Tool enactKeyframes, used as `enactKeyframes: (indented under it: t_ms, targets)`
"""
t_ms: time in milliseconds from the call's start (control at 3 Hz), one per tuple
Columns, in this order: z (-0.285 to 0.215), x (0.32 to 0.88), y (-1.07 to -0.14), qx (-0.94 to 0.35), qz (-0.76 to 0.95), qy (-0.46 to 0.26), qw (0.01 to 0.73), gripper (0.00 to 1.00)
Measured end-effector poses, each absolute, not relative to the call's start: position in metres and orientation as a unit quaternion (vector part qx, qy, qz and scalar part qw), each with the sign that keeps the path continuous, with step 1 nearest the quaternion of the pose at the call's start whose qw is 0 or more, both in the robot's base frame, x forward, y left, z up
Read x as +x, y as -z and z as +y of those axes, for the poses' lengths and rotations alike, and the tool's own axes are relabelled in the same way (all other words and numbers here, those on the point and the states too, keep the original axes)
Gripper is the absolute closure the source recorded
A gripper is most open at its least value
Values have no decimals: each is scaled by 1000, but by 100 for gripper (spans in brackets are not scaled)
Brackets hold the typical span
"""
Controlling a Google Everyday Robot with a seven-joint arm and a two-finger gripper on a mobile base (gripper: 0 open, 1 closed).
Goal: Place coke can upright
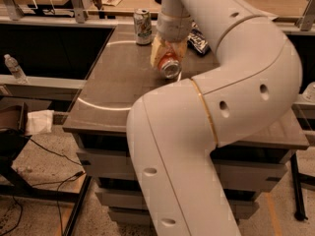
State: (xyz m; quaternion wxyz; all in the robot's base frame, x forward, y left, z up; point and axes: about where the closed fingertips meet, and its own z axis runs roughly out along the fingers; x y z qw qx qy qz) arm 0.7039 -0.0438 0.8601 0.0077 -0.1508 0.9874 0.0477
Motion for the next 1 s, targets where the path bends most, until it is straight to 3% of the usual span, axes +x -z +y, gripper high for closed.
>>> enactKeyframes:
  t_ms: [333, 1000]
  targets:
    - [-62, 698, -899, -196, 972, -116, 66, 100]
    - [-91, 689, -946, -285, 871, -331, 226, 100]
